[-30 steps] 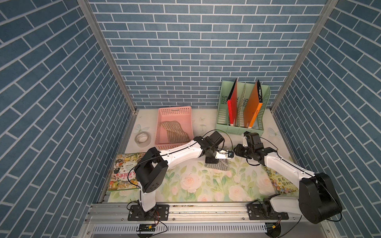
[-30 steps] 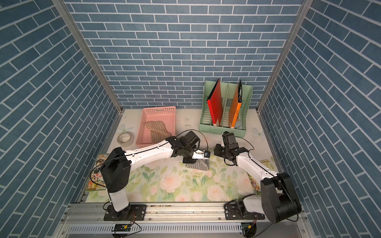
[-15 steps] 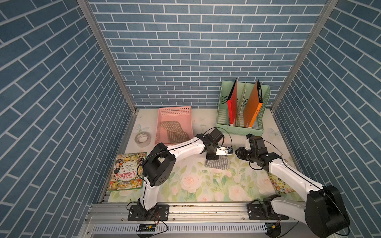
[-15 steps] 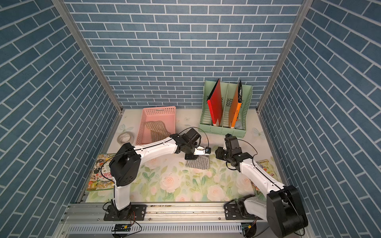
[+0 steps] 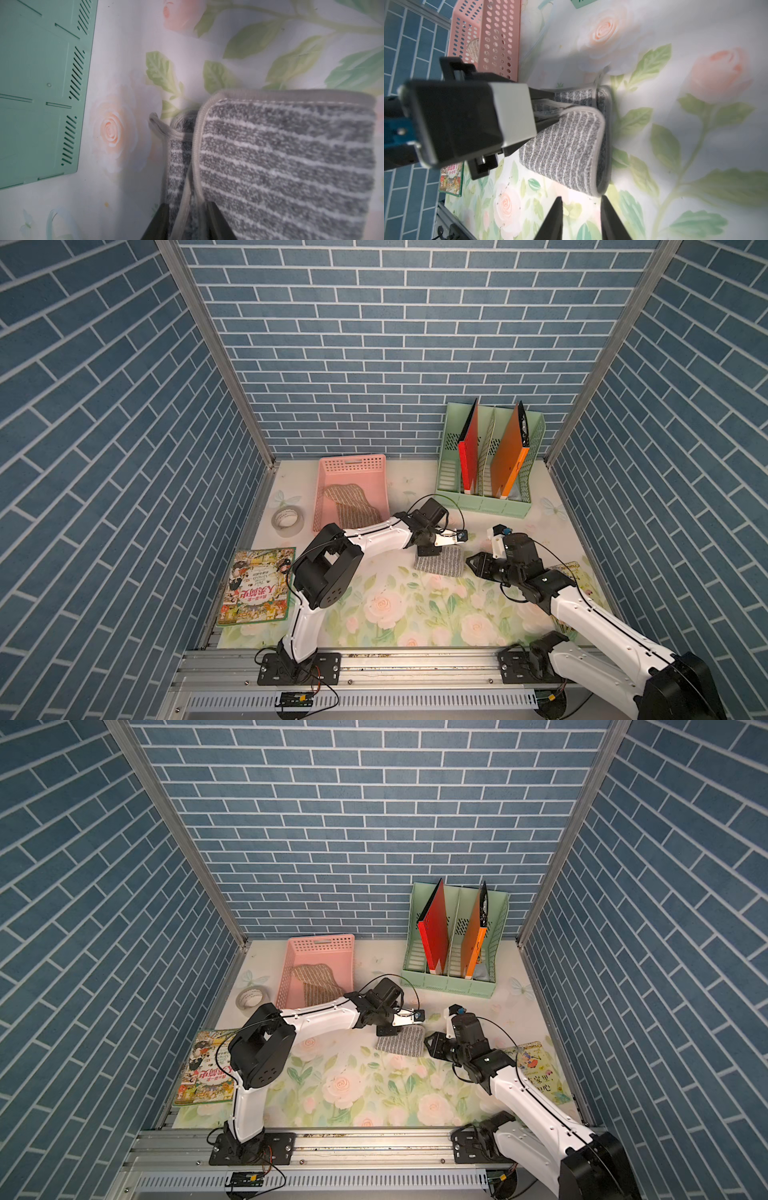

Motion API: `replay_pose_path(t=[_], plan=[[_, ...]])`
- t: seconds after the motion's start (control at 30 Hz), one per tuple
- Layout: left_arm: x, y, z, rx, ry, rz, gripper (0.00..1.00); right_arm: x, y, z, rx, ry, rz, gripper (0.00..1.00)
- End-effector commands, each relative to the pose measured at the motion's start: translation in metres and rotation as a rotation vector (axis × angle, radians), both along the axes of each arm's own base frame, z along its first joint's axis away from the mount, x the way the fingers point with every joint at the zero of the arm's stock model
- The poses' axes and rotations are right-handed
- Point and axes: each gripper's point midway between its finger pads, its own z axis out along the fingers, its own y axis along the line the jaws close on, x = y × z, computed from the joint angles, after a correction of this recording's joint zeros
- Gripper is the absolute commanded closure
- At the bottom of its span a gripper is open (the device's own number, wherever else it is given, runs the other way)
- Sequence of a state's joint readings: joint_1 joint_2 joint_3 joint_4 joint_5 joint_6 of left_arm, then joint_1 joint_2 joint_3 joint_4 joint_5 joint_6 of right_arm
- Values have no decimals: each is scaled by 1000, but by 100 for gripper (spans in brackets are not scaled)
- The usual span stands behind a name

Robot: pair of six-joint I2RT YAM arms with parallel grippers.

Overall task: Fold the square dishcloth
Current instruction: Fold the cleaning item at the center of the board.

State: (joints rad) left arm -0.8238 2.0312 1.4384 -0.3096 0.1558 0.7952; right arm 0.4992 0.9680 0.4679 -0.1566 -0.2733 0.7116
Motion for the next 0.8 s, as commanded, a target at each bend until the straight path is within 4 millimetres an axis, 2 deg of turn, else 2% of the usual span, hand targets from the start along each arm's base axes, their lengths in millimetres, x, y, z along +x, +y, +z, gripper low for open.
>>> replay_pose_path(t=[0.0, 0.1, 0.27, 0.4, 0.5, 0.57, 0.7, 0.77], plan=[[3, 2, -2, -16, -9, 30, 58, 2, 24, 0, 104, 18, 37, 69], [4, 3, 7, -51, -40, 45, 52, 6, 36, -7, 143, 31, 57, 70], [20, 6, 52, -145, -161, 105, 51, 18, 49, -9, 177, 32, 71, 71], [32, 24, 87, -193, -259, 194, 51, 30, 58, -11, 180, 37, 79, 71], [34, 40, 100, -233, -249, 265, 52, 40, 70, -14, 201, 50, 102, 71], [25, 48, 100, -243, -185, 287, 53, 46, 77, -23, 205, 72, 113, 72], [-25, 53, 75, -258, 42, 231, 55, 62, 90, -39, 199, 97, 126, 73], [-41, 51, 65, -292, 122, 213, 57, 68, 90, -57, 174, 130, 116, 73]])
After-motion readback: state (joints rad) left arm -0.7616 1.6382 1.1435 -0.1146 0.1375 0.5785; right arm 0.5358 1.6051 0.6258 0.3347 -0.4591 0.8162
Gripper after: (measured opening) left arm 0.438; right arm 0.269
